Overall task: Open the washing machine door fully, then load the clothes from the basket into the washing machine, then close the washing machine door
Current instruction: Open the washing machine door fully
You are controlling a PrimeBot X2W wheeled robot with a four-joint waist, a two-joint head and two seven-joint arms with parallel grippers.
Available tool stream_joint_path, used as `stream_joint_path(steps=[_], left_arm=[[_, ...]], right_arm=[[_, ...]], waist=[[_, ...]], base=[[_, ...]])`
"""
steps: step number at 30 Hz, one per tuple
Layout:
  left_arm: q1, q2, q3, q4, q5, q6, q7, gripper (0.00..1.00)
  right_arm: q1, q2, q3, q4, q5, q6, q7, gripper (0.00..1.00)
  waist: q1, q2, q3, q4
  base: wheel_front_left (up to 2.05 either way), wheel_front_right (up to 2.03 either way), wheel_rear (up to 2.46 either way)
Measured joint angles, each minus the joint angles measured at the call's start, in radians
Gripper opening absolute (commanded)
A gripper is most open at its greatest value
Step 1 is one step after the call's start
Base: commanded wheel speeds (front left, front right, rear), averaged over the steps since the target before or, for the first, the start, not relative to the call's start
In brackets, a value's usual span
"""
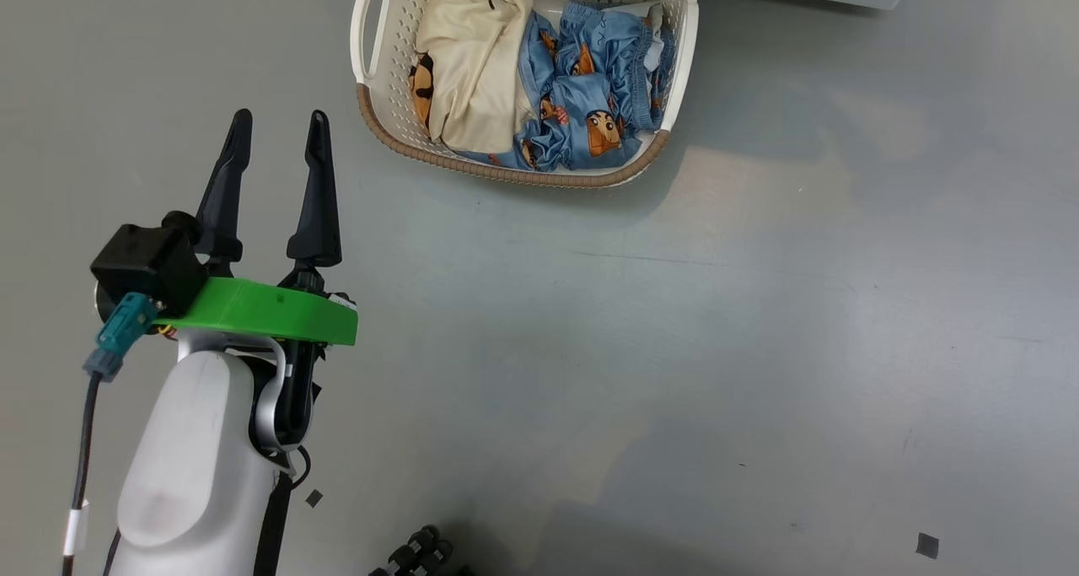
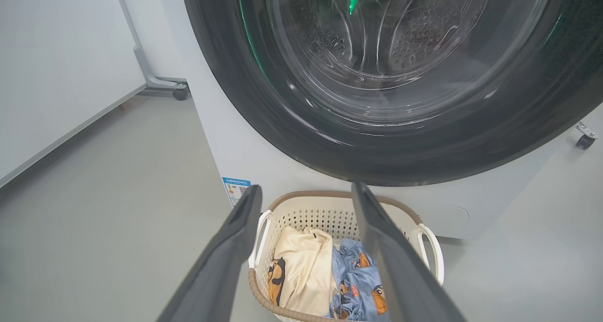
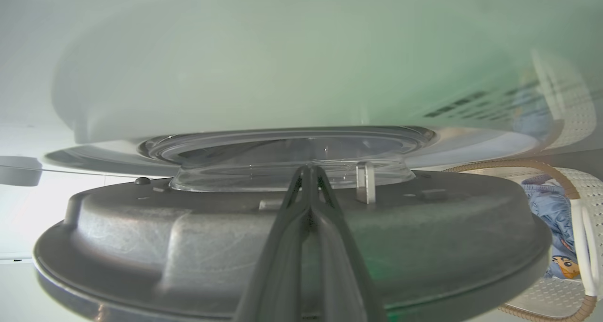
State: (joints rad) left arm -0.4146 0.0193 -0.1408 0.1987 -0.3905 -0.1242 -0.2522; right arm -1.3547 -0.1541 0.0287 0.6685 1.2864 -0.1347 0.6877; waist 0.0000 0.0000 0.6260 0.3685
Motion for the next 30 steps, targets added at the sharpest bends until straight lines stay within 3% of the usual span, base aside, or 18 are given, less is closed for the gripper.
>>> stream_joint_path(steps=[12,30], left_arm=[[0.000,0.000,0.008,-0.010,0.007,0.000,0.000,1.00],[0.005,0.000,0.009,-0.014,0.034,0.000,0.000,1.00]], right_arm=[[0.017,-0.007,0.014,-0.005,0.035,0.000,0.131,0.00],[0.176,-0.002,0.048,-0.074,0.079,0.000,0.290,0.00]], waist=[[0.0000,0.0000,-0.020,-0.015],[0.0000,0.0000,-0.081,-0.032]], base=[[0.00,0.00,0.00],[0.00,0.00,0.00]])
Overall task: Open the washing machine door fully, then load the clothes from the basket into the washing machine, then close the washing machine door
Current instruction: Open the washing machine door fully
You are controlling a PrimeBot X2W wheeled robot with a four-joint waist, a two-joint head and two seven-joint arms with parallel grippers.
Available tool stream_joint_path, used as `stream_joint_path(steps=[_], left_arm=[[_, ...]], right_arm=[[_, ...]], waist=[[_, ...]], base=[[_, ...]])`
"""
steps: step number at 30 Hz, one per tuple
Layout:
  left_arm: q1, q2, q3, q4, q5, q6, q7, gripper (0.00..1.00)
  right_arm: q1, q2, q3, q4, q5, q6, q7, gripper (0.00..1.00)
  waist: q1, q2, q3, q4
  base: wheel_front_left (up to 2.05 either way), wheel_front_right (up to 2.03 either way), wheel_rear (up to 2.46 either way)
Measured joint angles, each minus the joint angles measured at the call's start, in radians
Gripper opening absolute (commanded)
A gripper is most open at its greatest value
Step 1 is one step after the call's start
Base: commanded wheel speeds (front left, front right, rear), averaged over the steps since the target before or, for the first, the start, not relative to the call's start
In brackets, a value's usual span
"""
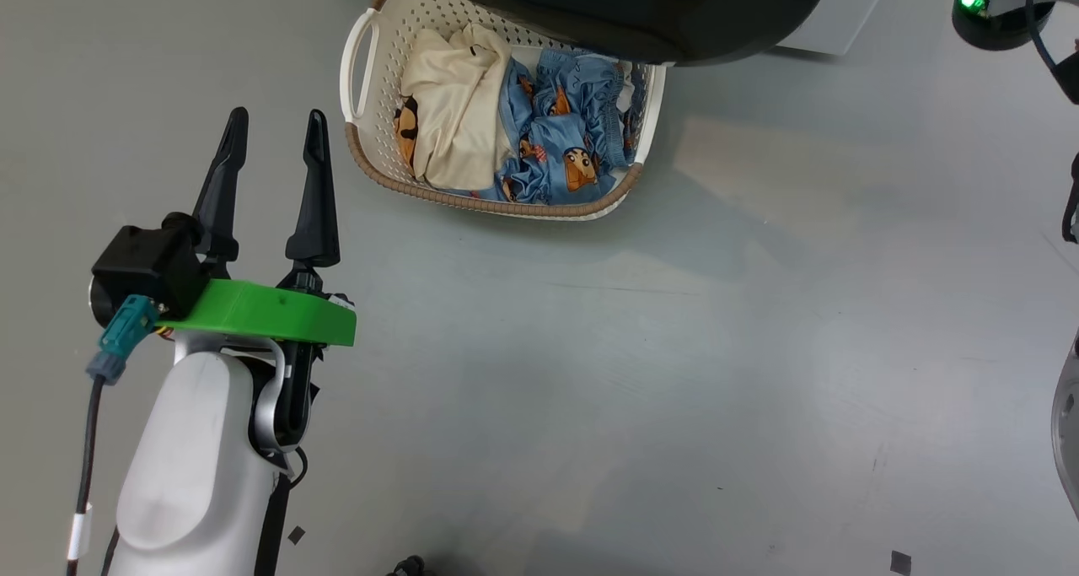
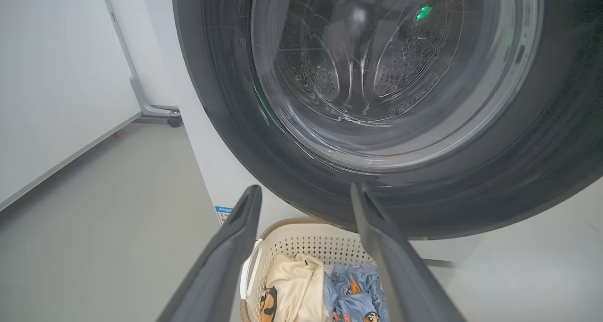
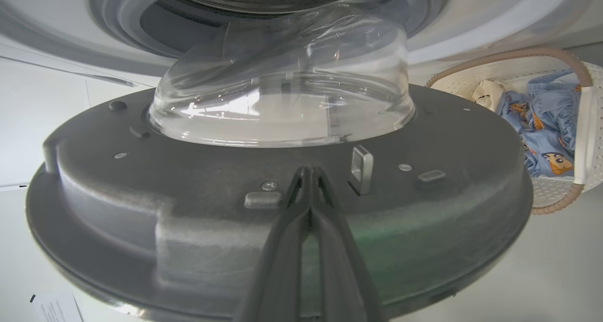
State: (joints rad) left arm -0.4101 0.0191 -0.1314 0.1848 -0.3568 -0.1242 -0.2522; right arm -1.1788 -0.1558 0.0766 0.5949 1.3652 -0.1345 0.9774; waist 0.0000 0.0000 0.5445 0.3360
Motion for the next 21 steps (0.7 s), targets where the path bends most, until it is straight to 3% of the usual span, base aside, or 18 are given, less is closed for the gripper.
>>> stream_joint_path(steps=[21], left_arm=[[0.022,0.000,-0.006,-0.006,0.005,0.000,0.000,1.00]], right_arm=[[0.161,0.054,0.123,-0.134,0.034,0.000,0.171,0.00]], waist=[[0.0000,0.0000,-0.051,0.010]], base=[[0.00,0.00,0.00]])
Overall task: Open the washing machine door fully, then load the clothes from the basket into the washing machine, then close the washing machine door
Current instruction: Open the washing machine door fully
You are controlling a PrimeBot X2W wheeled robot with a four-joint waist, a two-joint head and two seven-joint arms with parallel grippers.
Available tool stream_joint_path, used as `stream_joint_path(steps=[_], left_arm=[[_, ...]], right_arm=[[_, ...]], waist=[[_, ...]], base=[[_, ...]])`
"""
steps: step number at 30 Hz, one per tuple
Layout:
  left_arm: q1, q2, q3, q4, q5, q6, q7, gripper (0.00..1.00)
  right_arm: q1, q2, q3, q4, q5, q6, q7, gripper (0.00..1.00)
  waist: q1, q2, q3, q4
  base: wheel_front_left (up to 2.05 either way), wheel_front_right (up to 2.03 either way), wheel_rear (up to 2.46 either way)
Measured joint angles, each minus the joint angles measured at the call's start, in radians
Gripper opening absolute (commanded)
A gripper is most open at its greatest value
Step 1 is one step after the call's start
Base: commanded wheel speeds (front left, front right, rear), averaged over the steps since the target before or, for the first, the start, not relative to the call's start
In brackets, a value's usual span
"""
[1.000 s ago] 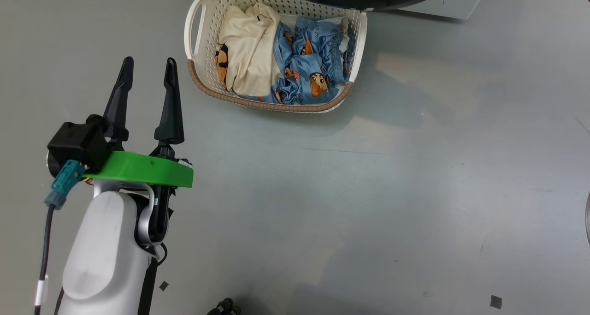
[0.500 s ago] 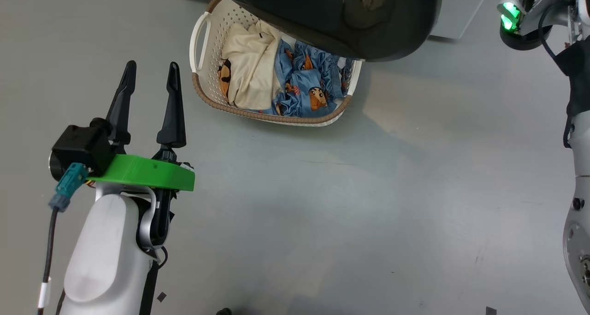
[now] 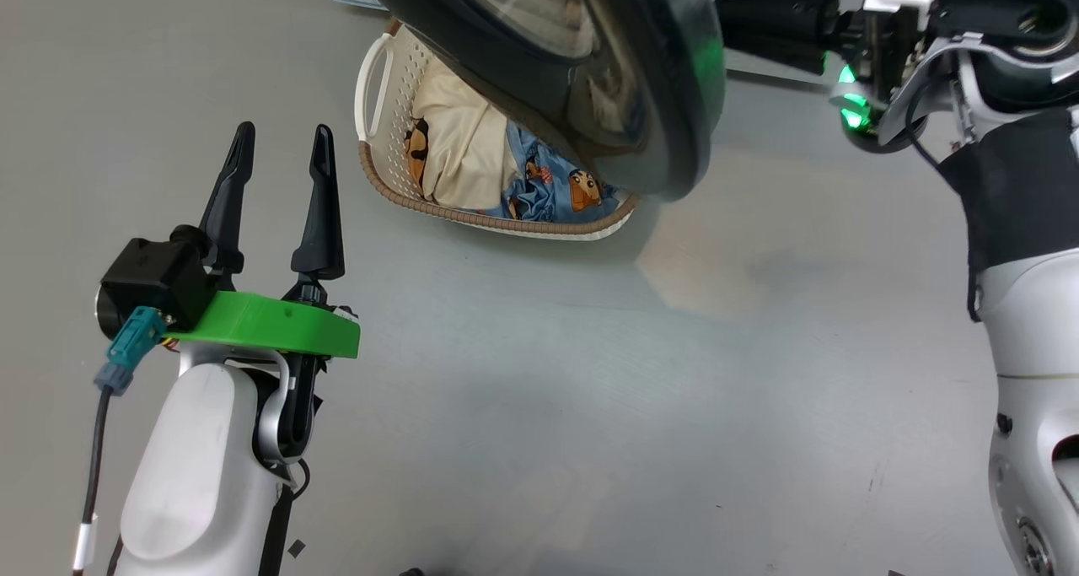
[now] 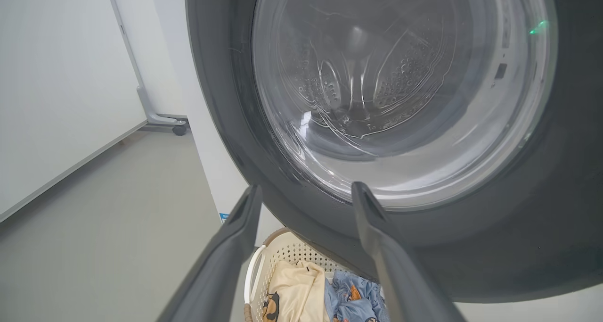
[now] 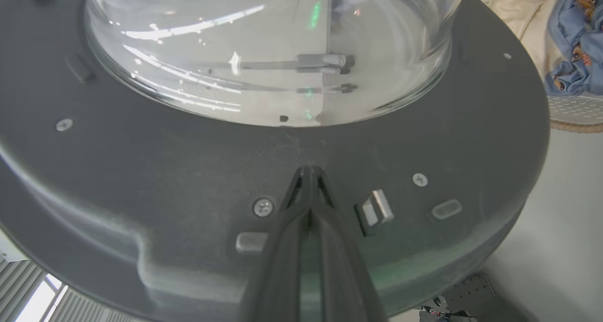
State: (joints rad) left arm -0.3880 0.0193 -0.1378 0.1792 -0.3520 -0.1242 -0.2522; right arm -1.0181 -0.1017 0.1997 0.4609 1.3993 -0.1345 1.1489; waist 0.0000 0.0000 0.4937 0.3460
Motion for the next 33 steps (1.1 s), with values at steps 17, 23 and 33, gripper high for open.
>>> stream_joint_path(steps=[17,23,33], left_arm=[[0.004,0.000,-0.024,-0.015,-0.014,0.000,0.000,1.00],[0.004,0.000,-0.027,-0.016,-0.021,0.000,0.000,1.00],[0.004,0.000,-0.036,-0.016,-0.031,0.000,0.000,1.00]], right_arm=[[0.129,0.030,0.063,-0.086,0.039,0.001,-0.015,0.00],[0.155,0.030,0.093,-0.110,0.073,0.001,-0.042,0.00],[0.227,0.025,0.194,-0.141,0.161,0.000,-0.085,0.00]], waist=[[0.0000,0.0000,-0.002,0.027],[0.0000,0.0000,0.001,0.039],[0.0000,0.0000,0.001,0.055]], base=[[0.00,0.00,0.00],[0.00,0.00,0.00],[0.00,0.00,0.00]])
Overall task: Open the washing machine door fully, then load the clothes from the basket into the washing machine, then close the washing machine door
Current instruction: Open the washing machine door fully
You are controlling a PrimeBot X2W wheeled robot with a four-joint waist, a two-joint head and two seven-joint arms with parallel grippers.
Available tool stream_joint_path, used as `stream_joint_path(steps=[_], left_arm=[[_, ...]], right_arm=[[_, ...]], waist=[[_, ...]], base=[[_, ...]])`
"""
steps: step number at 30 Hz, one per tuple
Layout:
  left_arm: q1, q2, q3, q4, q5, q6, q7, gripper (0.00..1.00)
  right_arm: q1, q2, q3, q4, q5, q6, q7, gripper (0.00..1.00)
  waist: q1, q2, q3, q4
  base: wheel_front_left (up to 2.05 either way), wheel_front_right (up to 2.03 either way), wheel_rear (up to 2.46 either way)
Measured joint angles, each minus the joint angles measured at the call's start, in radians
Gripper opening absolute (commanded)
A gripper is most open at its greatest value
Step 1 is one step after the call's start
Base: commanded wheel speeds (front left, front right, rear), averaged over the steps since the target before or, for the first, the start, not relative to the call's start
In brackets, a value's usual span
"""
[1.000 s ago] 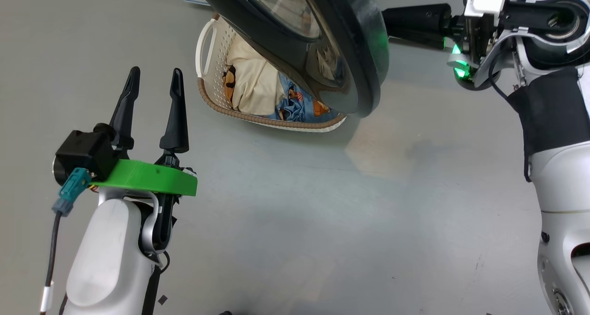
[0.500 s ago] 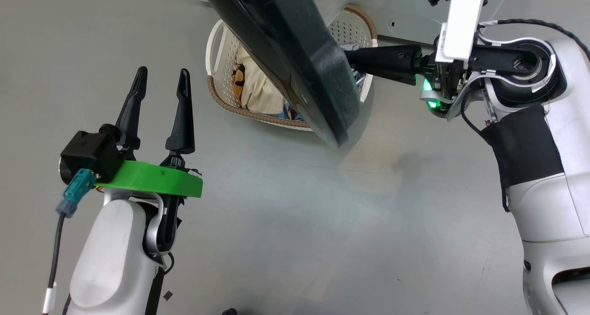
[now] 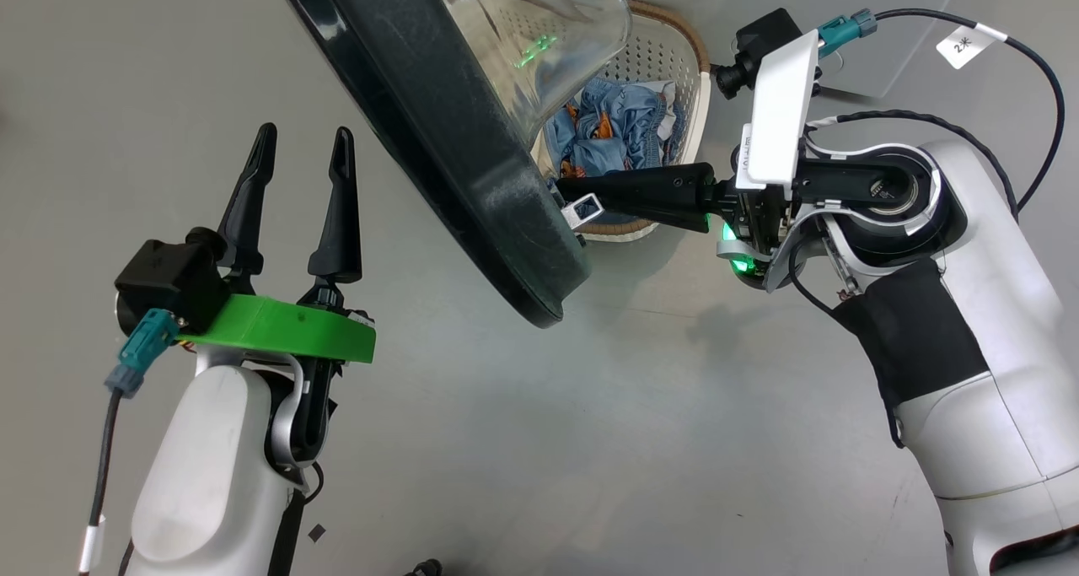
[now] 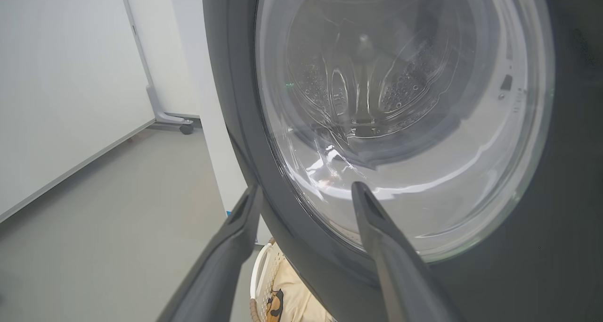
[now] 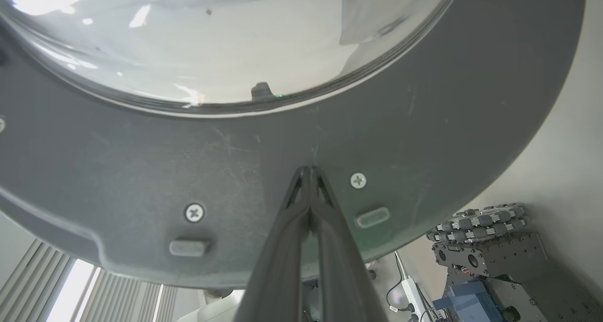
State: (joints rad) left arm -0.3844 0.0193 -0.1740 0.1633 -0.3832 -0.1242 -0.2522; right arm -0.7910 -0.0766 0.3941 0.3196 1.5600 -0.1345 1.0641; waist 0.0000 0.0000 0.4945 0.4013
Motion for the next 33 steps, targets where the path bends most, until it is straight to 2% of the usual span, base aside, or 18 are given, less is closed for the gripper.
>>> stream_joint_path(steps=[15,33], left_arm=[[0.000,0.000,-0.001,0.002,-0.014,0.000,0.000,1.00],[0.039,0.000,0.040,0.026,0.050,0.000,0.000,1.00]], right_arm=[[0.006,-0.007,0.070,-0.023,0.045,0.000,-0.095,0.00],[0.034,-0.001,0.041,-0.031,0.086,0.000,-0.209,0.00]], waist=[[0.0000,0.0000,-0.010,0.007],[0.0000,0.0000,-0.087,-0.036]], base=[[0.00,0.00,0.00],[0.00,0.00,0.00]])
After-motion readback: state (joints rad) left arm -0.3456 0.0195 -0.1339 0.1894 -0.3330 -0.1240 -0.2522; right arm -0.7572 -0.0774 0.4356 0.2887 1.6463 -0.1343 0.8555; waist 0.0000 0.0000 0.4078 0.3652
